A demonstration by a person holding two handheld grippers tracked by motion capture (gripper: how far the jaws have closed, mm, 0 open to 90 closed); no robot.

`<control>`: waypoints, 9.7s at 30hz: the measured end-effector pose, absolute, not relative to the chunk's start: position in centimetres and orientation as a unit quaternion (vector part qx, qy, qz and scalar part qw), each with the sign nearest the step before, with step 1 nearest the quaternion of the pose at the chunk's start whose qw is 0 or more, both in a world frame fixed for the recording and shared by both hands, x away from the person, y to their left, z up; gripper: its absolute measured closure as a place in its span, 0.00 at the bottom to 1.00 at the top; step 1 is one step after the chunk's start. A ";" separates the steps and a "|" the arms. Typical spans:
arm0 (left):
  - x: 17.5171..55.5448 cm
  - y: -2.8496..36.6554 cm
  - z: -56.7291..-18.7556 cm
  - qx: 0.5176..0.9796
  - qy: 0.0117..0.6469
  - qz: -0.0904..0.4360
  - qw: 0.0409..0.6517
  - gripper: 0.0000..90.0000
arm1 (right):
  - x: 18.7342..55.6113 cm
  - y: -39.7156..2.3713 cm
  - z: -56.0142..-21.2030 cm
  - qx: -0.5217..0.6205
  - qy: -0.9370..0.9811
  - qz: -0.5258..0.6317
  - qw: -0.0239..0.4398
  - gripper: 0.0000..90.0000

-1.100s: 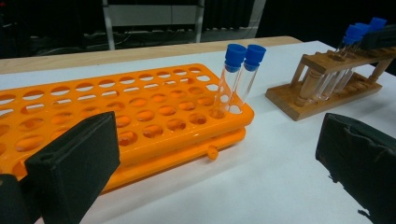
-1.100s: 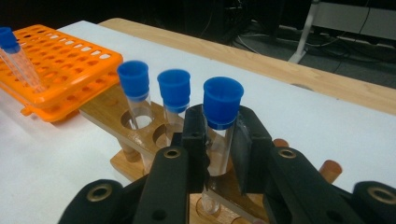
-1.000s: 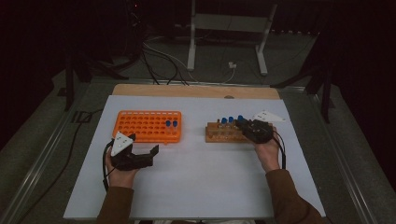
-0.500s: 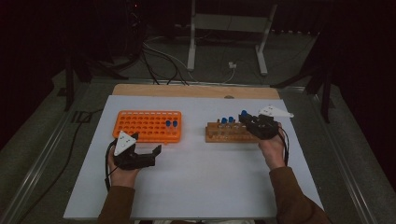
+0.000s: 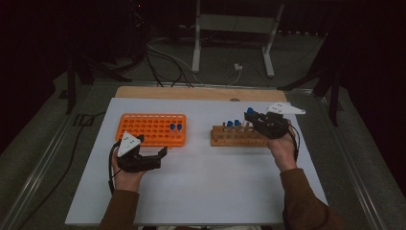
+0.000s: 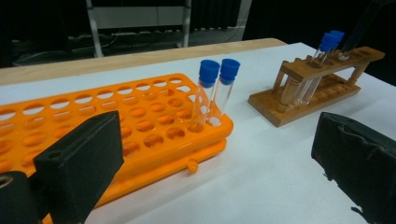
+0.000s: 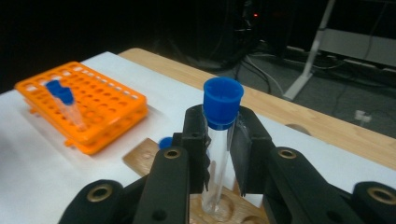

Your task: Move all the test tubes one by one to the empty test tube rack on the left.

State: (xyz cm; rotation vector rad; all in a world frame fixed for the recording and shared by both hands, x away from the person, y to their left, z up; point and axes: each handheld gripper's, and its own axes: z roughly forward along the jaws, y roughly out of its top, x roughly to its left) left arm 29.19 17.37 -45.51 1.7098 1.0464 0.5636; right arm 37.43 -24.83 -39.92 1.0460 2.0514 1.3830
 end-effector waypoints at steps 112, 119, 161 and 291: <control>33.2 9.5 -44.4 0.750 0.349 0.180 0.533 0.86 | 35.1 -15.7 -41.3 0.310 0.778 0.535 0.112 0.42; 33.3 11.1 -44.1 0.741 0.361 0.189 0.534 0.86 | 35.1 -17.0 -41.8 0.336 0.777 0.510 0.154 0.16; 35.8 16.0 -45.0 0.702 0.425 0.247 0.515 0.86 | 33.2 -24.4 -42.7 0.377 0.742 0.524 0.181 0.00; 31.0 16.6 -46.6 0.698 0.452 0.217 0.512 0.01 | 39.1 -22.6 -46.3 0.396 0.770 0.454 0.212 0.56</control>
